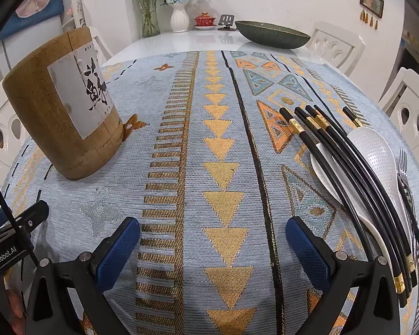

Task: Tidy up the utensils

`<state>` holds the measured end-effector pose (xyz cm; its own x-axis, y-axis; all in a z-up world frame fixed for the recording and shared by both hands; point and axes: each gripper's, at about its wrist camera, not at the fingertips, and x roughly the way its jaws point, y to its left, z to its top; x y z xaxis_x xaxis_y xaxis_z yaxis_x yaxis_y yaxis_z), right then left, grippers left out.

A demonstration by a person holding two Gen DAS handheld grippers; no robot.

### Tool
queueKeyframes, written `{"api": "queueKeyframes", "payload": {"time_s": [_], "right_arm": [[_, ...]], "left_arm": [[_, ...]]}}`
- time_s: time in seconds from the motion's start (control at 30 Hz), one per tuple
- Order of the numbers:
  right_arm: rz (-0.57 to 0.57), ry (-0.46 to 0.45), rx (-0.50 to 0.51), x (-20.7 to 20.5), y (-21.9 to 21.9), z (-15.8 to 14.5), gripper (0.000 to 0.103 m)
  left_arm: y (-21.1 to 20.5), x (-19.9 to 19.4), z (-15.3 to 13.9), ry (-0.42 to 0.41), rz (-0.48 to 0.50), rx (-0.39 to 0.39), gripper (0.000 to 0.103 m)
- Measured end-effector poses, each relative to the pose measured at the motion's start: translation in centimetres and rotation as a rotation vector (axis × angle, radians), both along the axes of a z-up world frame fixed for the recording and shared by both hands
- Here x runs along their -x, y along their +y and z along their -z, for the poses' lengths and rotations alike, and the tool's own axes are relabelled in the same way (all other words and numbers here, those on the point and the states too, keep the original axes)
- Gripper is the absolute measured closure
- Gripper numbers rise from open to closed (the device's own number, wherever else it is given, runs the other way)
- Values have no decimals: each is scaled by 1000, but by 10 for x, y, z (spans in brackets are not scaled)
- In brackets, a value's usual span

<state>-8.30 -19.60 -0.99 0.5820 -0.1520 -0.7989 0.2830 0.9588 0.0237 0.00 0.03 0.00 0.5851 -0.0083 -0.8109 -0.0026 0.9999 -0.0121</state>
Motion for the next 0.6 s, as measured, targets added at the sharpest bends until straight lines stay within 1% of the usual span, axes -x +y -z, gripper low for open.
{"api": "queueKeyframes", "payload": {"time_s": [0.5, 0.6], "right_arm": [[0, 0, 0, 0, 0, 0, 0], [0, -1, -1, 0, 0, 0, 0]], "left_arm": [[-4, 2, -2, 4, 3, -22, 0], [-4, 4, -3, 3, 17, -11, 0]]}}
